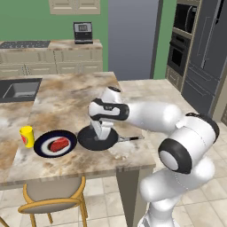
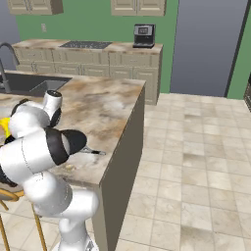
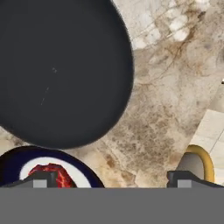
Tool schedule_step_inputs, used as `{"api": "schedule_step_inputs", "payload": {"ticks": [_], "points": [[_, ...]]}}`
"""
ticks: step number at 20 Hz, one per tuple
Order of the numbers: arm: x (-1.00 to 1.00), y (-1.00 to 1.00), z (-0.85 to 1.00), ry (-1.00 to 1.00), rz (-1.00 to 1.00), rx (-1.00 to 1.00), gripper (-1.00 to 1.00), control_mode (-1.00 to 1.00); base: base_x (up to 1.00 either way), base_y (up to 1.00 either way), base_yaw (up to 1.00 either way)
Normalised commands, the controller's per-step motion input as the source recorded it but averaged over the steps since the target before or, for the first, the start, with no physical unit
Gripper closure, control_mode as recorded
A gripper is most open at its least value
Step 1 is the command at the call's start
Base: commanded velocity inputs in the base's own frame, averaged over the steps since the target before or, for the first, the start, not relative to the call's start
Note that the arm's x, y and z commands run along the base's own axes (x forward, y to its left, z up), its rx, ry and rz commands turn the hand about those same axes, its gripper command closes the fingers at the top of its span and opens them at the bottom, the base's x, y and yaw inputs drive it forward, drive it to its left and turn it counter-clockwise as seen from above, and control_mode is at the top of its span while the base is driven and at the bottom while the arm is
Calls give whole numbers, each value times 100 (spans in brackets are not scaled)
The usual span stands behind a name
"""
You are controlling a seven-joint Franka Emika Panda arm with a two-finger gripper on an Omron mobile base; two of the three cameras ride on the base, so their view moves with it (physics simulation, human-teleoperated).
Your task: Pick up the pan with the steak in it and place it on the dining table. Then place the steak on the plate.
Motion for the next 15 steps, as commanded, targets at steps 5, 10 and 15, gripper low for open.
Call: {"api": "schedule_step_inputs", "payload": {"ticks": [5, 10, 15], "points": [[-24, -38, 80, -15, -6, 23, -100, -100, 0, 0, 0], [-29, -11, 94, -18, -6, 15, -100, -100, 0, 0, 0], [-32, 3, 91, -20, -1, 4, -100, -100, 0, 0, 0]]}}
